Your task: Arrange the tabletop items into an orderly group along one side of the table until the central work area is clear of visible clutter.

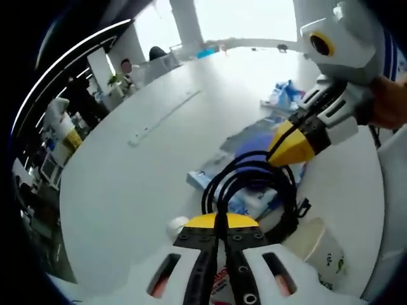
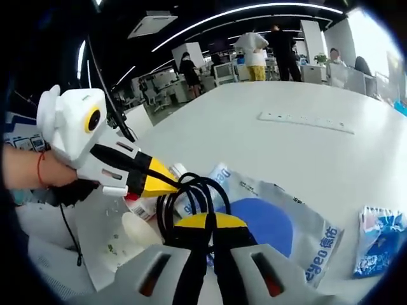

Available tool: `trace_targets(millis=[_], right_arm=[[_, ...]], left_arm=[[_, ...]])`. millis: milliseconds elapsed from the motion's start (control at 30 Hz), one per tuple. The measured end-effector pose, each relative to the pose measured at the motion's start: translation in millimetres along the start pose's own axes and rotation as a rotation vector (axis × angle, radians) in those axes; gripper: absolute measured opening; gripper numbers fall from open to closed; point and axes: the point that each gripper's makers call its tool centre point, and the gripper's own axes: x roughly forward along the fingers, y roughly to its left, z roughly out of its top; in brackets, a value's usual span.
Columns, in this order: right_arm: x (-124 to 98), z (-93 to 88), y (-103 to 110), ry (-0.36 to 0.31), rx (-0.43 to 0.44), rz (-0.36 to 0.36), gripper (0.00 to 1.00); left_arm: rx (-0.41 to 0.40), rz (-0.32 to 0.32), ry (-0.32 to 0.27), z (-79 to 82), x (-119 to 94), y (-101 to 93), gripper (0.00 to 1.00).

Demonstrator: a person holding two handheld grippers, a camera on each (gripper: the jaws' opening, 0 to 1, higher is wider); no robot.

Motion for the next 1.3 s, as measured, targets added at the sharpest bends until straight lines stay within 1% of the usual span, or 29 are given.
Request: trace_targets(millis=[400,667,1300], right_arm=[[-8.4,6.1,4.1,-0.025,0.009,0.006,0.00],[-14.3,12.1,6.9,-0.045,0.007,0.011,0.00],[-26.9,29.3,1.4,-0.089,-0.011,-0.010,0.00]], left_arm=[[-0.003,-0.003,-0.020,5.8,-5.8,-1.5,0.00],[-0.003,0.000,-0.038,12.6,-11.9,-1.6,0.00],[-0.005,0.018,-0.080,29.8,-17.3,0.1,0.00]])
